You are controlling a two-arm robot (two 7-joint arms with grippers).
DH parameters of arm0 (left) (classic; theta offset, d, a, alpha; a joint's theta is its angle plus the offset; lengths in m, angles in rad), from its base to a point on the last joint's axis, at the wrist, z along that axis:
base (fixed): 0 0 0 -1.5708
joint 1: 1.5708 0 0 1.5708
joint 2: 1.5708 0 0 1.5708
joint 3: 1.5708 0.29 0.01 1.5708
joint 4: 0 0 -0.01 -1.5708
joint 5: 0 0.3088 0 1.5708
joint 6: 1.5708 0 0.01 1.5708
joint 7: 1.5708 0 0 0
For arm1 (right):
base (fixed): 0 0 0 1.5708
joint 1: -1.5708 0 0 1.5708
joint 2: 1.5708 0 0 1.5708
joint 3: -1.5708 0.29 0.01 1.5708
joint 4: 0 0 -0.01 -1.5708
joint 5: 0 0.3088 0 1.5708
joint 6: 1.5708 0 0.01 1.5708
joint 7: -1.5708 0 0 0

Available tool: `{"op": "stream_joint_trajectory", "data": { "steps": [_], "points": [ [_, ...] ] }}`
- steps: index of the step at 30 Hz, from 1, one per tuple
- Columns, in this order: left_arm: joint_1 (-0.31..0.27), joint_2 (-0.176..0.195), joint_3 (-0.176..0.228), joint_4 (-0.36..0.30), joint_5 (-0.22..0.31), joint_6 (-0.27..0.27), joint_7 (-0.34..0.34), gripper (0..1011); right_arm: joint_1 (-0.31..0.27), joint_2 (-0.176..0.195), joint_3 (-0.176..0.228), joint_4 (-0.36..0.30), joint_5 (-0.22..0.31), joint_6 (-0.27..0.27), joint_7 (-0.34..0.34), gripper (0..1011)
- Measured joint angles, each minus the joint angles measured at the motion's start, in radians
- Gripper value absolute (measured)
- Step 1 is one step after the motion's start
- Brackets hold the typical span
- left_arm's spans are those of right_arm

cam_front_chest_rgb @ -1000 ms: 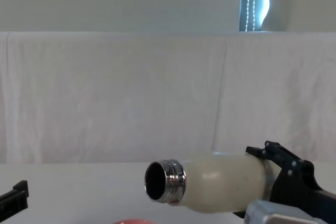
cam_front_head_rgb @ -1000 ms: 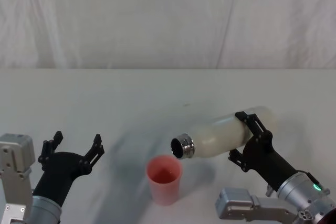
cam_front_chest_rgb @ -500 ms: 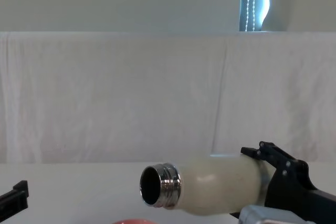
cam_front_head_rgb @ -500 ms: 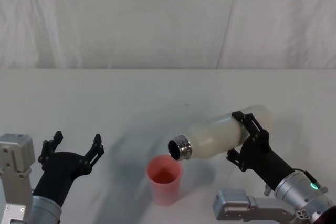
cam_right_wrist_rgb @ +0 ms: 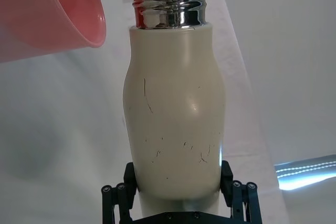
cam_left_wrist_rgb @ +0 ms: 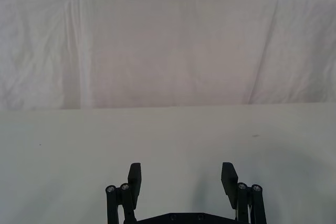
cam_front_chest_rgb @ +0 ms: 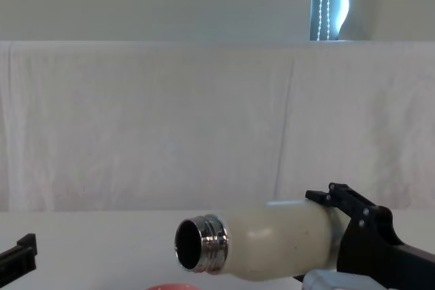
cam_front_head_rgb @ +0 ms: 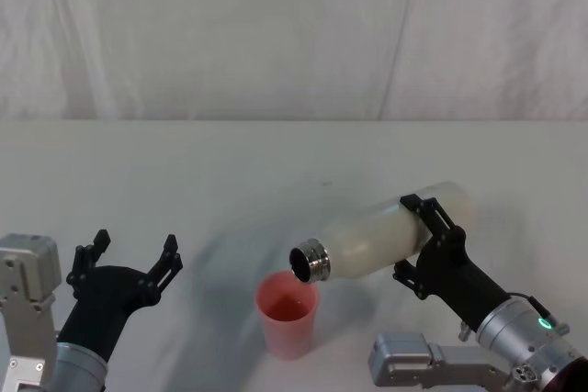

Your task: Grasp the thermos with one hand and pour water into the cup lid.

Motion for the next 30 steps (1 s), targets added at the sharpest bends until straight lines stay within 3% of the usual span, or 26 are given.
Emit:
{"op": "stream_joint_trajectory", "data": {
  "steps": [30],
  "points": [
    [0.000,0.000,0.000,0.000,0.000,0.000,0.000,1001,0.010,0.005,-0.014,-0.001,-0.011,0.011,0.002,960]
  ]
}}
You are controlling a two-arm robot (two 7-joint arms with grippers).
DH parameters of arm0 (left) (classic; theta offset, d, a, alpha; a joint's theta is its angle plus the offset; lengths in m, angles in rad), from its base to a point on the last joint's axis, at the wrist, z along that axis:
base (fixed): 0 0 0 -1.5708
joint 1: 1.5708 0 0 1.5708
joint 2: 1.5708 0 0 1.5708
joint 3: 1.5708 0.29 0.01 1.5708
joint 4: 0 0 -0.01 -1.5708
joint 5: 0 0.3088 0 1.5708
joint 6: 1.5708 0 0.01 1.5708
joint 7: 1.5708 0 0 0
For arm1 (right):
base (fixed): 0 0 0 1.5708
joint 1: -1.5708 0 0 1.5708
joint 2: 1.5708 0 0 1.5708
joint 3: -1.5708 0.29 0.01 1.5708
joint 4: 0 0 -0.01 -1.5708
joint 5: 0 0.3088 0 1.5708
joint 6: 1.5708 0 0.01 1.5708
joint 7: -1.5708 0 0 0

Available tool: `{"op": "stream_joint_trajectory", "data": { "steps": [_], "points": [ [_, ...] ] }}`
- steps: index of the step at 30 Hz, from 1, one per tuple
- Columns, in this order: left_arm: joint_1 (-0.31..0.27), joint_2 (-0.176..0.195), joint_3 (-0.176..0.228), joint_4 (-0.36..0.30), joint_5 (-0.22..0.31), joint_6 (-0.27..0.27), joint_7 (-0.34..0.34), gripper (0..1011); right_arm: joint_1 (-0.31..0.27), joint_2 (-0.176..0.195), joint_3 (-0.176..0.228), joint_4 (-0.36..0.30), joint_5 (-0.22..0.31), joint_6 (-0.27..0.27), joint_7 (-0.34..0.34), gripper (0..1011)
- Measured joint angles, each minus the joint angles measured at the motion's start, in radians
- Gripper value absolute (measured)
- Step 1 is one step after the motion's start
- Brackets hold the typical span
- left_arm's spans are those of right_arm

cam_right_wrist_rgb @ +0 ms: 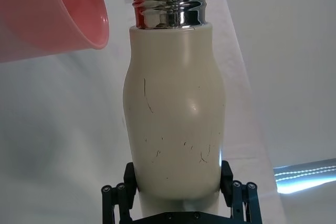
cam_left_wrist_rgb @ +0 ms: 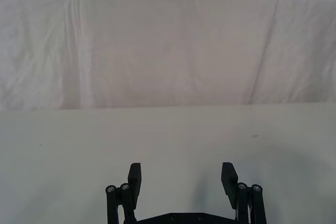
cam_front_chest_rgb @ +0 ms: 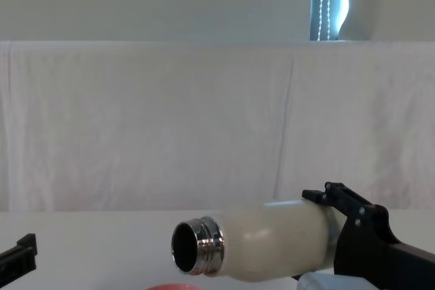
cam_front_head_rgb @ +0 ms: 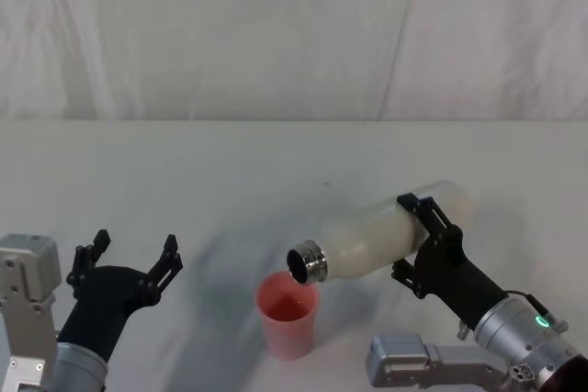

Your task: Grasp the thermos with one hand and pour water into the cup lid.

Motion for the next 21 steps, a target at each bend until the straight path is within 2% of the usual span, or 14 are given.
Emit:
{"op": "stream_joint_trajectory", "data": {
  "steps": [21],
  "points": [
    [0.000,0.000,0.000,0.000,0.000,0.000,0.000,1001,0.003,0.006,-0.006,-0.004,-0.012,0.003,-0.003,960]
  ]
}}
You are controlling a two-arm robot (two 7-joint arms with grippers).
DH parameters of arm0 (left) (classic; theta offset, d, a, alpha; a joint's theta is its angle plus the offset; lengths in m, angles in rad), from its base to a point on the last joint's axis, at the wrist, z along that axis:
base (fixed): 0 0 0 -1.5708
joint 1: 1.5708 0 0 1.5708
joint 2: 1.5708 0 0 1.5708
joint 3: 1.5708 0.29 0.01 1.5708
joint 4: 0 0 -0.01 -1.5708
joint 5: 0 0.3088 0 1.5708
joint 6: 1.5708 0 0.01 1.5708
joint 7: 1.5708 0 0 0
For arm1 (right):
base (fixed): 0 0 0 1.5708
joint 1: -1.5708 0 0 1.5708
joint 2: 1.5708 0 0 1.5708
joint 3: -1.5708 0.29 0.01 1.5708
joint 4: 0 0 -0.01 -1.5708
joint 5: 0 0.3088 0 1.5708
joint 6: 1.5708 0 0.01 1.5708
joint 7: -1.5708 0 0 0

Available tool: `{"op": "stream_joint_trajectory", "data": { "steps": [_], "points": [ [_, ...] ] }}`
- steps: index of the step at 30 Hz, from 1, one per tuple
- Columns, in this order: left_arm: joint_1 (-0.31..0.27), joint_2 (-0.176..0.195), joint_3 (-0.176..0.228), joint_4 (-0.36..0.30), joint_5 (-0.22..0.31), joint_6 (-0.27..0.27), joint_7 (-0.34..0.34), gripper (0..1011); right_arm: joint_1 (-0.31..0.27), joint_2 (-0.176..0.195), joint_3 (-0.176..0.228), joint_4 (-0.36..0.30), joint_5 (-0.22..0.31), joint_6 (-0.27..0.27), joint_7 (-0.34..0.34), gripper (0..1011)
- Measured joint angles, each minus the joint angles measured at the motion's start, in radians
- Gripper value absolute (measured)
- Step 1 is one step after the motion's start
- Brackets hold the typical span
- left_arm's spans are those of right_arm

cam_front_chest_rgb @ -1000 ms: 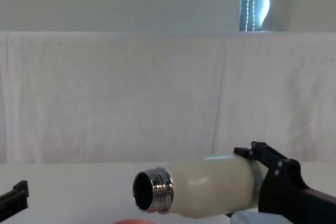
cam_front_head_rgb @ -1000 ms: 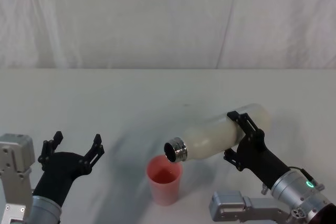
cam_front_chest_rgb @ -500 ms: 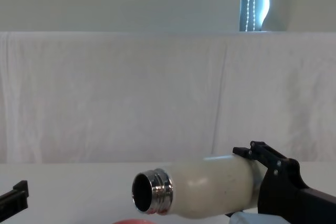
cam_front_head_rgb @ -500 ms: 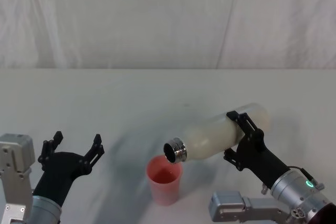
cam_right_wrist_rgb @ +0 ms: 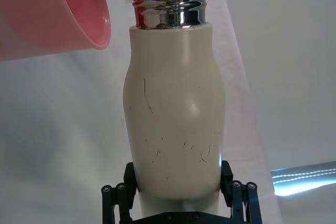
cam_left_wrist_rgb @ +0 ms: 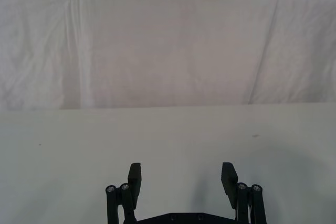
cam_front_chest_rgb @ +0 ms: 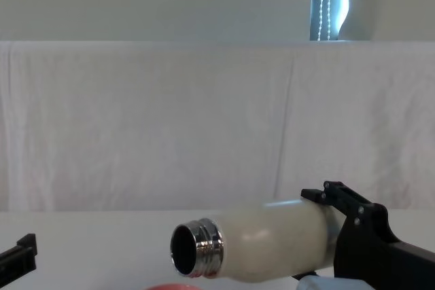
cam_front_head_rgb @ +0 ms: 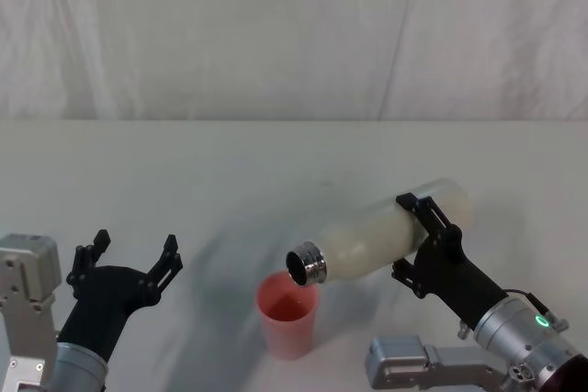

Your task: Grasp the thermos with one hand and pour water into the cup lid.

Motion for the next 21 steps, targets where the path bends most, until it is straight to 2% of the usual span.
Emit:
{"op": "stream_joint_trajectory", "data": {
  "steps": [21],
  "points": [
    [0.000,0.000,0.000,0.000,0.000,0.000,0.000,1001,0.015,0.007,-0.012,0.000,-0.022,0.004,0.000,960]
  ]
}}
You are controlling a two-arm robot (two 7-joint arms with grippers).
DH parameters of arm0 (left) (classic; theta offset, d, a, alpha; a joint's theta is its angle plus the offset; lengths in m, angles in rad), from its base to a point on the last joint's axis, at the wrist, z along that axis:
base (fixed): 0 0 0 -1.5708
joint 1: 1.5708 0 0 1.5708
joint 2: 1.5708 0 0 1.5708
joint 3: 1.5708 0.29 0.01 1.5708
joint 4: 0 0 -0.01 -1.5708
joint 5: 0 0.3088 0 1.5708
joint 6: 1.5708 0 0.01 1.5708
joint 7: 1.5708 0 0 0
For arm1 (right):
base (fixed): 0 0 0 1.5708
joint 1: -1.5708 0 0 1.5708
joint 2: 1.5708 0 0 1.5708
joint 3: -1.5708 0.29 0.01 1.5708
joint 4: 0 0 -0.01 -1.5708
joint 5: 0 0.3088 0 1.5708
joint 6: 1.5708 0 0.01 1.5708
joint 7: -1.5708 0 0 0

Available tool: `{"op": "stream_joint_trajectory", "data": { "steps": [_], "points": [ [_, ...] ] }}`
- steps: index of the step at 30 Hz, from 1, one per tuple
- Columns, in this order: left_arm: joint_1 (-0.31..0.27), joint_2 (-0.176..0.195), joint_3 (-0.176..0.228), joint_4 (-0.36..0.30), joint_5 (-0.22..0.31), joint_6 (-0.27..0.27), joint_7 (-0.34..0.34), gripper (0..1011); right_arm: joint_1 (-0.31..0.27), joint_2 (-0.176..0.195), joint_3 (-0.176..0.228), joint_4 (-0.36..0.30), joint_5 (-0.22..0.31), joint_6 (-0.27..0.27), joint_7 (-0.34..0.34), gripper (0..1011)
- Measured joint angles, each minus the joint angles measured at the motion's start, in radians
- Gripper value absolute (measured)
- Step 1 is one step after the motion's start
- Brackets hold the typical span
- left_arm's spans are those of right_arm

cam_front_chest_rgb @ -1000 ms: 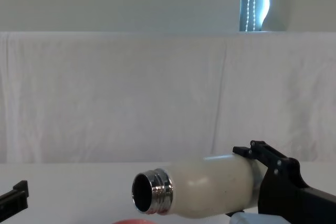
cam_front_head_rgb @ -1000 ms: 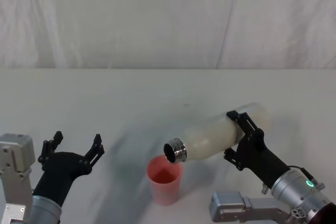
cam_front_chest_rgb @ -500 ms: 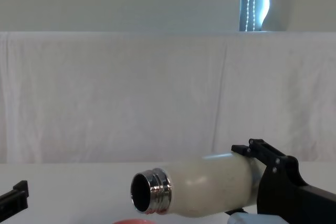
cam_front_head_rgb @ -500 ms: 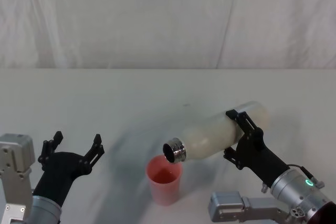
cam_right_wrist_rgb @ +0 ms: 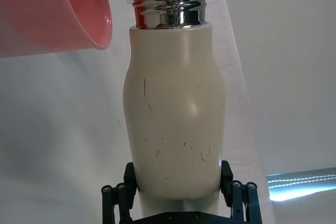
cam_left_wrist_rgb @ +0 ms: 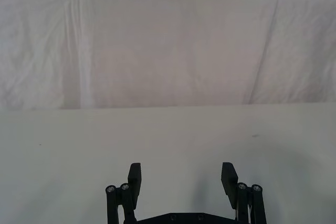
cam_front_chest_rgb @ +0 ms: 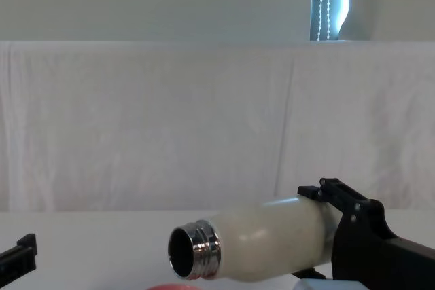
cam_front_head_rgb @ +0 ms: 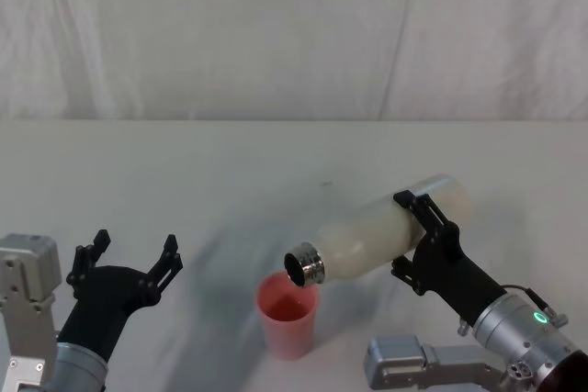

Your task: Grasp the thermos with one hand and pour water into the cup lid.

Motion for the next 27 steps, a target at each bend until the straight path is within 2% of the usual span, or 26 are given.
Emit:
{"op": "stream_joint_trajectory", "data": {
  "steps": [27],
  "points": [
    [0.000,0.000,0.000,0.000,0.000,0.000,0.000,1001,0.007,0.007,-0.011,0.012,-0.022,0.008,-0.016,960]
  ]
}}
